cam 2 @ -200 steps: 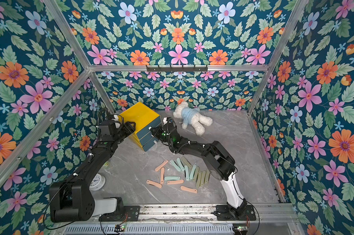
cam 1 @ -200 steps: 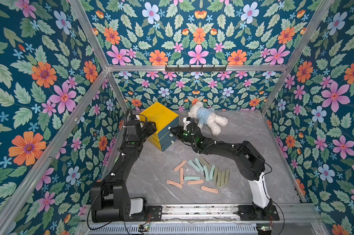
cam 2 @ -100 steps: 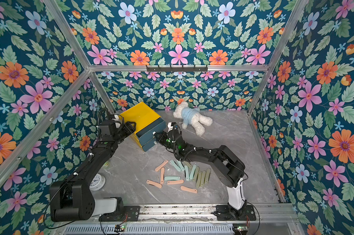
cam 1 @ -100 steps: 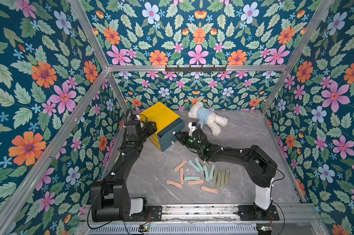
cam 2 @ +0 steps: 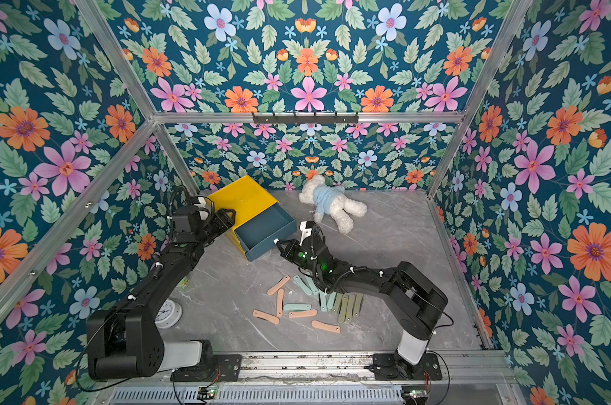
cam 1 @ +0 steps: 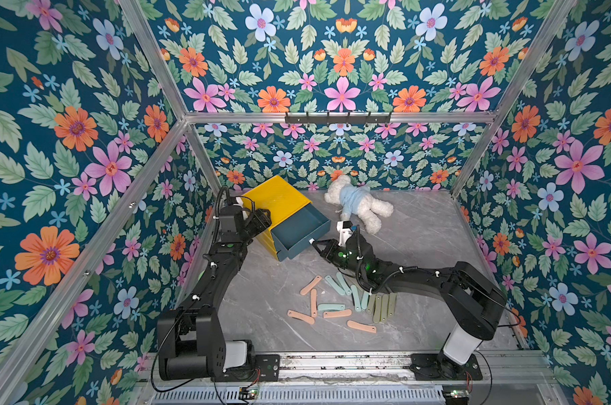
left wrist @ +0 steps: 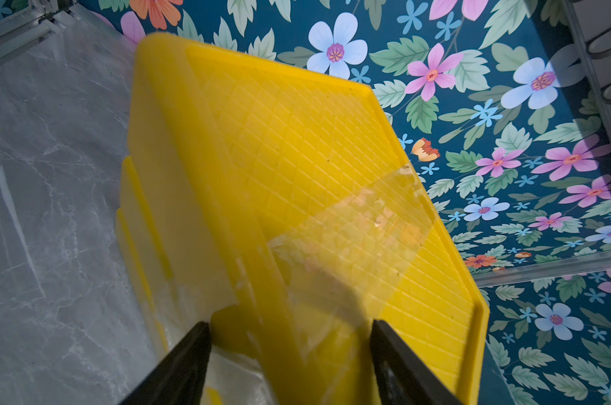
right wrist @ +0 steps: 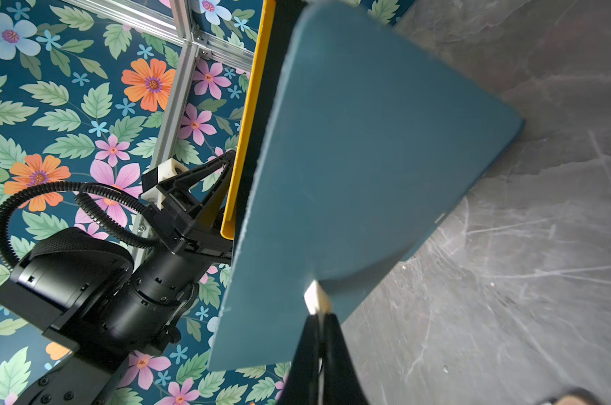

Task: Place the fruit knives into the drawer by color
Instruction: Open the drawer in the storage box.

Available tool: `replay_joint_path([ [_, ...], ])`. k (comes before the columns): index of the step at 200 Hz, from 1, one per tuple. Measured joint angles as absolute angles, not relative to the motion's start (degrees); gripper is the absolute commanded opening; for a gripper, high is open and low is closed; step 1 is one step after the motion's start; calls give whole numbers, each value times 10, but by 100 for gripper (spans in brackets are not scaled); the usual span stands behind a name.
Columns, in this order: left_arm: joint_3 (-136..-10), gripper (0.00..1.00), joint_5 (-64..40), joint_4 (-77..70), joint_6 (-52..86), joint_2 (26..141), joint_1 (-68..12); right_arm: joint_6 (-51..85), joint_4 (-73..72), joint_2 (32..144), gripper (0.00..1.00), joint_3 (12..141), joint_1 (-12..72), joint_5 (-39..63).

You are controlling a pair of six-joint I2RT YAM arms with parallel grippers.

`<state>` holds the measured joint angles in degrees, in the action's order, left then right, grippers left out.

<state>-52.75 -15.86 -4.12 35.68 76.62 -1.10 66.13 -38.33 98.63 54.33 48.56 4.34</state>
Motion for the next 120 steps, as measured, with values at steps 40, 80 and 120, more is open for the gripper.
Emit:
replay_joint_path([
  [40,-529,99,-156,-30,359,745,-11,622,-356,931,41,533,486,58],
  [80,-536,99,-149,-28,359,708,-11,581,-324,855,49,509,486,63],
  [120,-534,99,-137,-24,359,639,-11,538,-241,755,59,474,486,57],
])
